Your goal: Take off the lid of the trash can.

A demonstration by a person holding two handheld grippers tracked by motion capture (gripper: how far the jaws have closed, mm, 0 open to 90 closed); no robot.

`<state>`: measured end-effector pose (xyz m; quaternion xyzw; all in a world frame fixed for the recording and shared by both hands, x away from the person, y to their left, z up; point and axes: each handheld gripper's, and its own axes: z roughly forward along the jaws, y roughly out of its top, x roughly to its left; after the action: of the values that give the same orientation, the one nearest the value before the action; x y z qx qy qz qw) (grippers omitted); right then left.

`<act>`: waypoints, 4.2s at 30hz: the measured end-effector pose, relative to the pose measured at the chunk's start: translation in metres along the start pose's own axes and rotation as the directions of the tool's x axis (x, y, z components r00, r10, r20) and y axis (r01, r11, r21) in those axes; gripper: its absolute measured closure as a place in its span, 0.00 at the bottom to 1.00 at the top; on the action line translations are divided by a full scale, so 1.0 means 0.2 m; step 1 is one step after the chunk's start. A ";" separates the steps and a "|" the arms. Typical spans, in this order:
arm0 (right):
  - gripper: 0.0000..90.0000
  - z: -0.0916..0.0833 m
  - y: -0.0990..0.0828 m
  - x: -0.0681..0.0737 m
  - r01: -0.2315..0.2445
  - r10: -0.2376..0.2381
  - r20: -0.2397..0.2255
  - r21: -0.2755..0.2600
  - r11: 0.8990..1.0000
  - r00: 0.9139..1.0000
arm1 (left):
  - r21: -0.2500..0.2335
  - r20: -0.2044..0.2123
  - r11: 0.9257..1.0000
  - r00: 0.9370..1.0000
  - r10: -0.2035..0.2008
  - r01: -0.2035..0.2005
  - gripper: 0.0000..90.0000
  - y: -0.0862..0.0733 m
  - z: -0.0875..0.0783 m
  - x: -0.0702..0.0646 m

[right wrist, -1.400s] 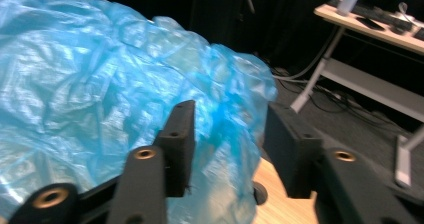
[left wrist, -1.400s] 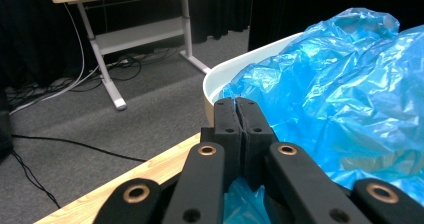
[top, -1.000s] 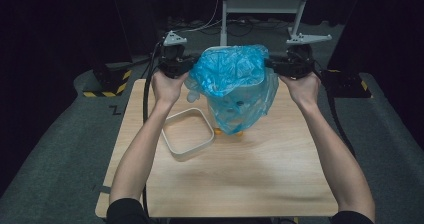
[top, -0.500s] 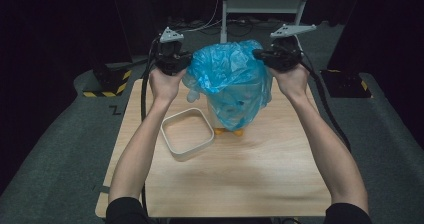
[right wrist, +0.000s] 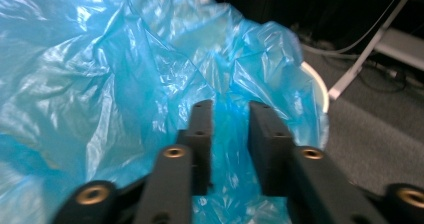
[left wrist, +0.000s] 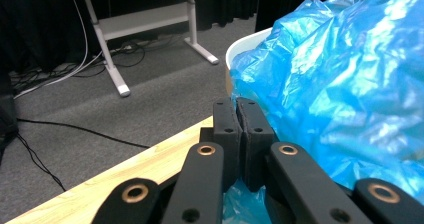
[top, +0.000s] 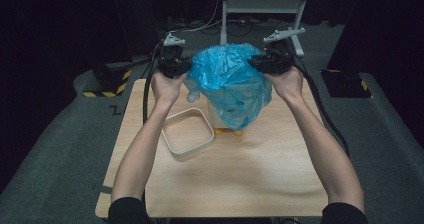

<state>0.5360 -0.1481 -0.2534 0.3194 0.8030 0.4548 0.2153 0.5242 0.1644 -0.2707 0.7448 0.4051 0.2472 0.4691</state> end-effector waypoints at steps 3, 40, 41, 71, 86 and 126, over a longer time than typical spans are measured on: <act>0.66 -0.07 -0.01 0.00 0.009 -0.008 0.022 -0.050 0.999 1.000 | 0.003 -0.003 1.000 1.000 0.000 0.000 0.97 0.00 0.01 0.00; 1.00 -0.04 -0.12 -0.11 0.023 -0.018 0.156 -0.036 0.999 0.988 | 0.003 -0.052 0.999 0.997 -0.050 0.050 0.98 -0.01 0.13 0.02; 1.00 -0.03 -0.12 -0.11 0.021 -0.015 0.157 -0.032 0.999 0.987 | 0.006 -0.052 0.998 0.997 -0.055 0.055 0.98 -0.01 0.13 0.03; 0.65 -0.20 -0.12 -0.01 0.012 -0.012 0.007 -0.128 0.992 1.000 | -0.106 0.041 0.994 0.999 -0.019 0.023 0.48 -0.04 -0.17 -0.06; 1.00 -0.16 -0.12 -0.05 0.036 -0.033 0.025 -0.125 0.991 0.999 | -0.040 0.070 0.999 0.998 -0.007 0.010 0.88 -0.02 -0.10 -0.05; 1.00 0.05 -0.01 -0.19 -0.018 0.038 0.169 -0.122 0.992 0.985 | 0.033 -0.010 0.990 0.990 -0.138 0.138 1.00 0.02 0.23 0.11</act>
<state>0.5692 -0.1692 -0.2579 0.3550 0.7483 0.4761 0.2956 0.5718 0.1588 -0.2875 0.7219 0.4616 0.2100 0.4709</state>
